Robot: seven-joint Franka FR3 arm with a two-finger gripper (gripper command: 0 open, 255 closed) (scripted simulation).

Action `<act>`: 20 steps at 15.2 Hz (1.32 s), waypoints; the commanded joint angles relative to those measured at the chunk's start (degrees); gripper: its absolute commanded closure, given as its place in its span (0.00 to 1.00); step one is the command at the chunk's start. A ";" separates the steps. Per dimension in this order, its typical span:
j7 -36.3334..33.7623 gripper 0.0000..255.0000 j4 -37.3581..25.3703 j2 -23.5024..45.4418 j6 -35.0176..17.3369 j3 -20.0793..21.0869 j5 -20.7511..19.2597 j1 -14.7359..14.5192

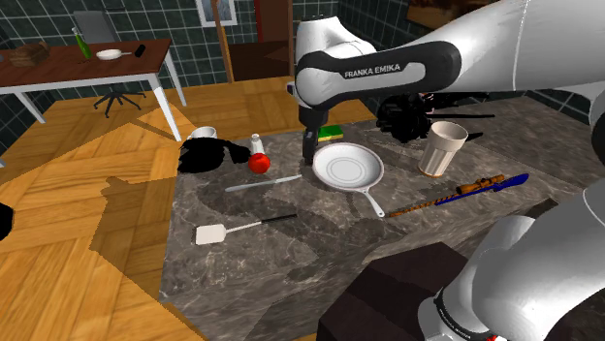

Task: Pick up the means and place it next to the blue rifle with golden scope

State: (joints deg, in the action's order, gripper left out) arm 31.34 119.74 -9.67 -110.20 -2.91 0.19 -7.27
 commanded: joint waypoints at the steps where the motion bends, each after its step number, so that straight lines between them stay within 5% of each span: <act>1: 2.62 0.00 -2.27 4.06 -1.83 0.17 0.44 -0.61; 16: 18.71 0.00 -29.54 34.83 -5.18 4.57 1.40 -3.80; 20: 18.88 0.00 -28.78 35.99 -7.10 4.67 1.36 -3.89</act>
State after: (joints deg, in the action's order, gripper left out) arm 50.10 90.44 25.70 -116.78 1.90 1.60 -11.31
